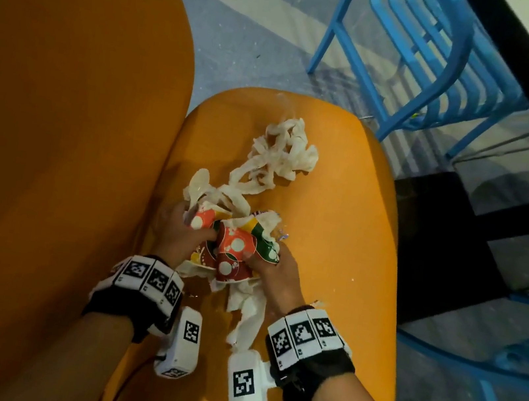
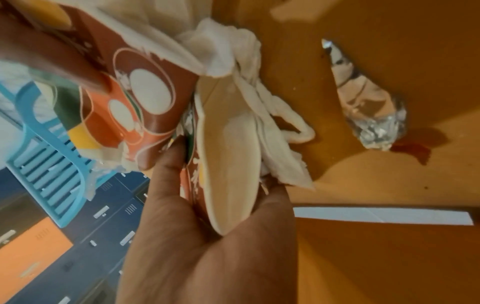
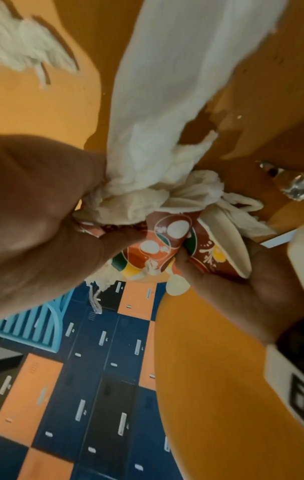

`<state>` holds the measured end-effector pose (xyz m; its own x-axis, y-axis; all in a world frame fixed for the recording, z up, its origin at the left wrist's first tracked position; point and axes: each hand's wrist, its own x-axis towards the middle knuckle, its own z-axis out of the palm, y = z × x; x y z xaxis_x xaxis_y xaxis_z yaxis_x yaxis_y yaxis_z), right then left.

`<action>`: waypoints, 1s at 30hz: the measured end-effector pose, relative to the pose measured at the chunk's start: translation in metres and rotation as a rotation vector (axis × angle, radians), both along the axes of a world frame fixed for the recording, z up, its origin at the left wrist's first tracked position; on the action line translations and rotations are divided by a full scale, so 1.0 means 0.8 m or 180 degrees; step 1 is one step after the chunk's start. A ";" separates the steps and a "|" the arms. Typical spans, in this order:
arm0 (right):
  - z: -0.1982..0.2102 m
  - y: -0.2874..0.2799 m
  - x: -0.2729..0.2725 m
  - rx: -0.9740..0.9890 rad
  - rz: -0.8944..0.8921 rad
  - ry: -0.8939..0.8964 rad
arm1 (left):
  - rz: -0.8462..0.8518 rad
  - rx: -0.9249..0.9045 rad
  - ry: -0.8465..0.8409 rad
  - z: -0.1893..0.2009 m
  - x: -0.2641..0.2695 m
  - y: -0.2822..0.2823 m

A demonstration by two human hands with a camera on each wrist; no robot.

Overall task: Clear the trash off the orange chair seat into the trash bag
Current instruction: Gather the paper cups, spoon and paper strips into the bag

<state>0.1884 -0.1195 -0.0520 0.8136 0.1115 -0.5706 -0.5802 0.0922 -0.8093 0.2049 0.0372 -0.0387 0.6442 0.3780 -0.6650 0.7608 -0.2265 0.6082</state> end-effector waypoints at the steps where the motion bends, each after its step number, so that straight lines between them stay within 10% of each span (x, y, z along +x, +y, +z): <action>1: -0.001 0.002 0.002 0.0058 -0.0094 0.0044 | 0.0107 -0.0236 -0.0019 0.000 0.000 -0.002; 16: 0.047 -0.072 -0.045 0.0908 0.0108 0.0730 | 0.0401 -0.1636 0.0078 0.047 -0.088 -0.058; 30: 0.149 -0.237 -0.228 0.0875 -0.1185 0.0416 | -0.1029 -0.1928 0.0004 0.159 -0.179 -0.227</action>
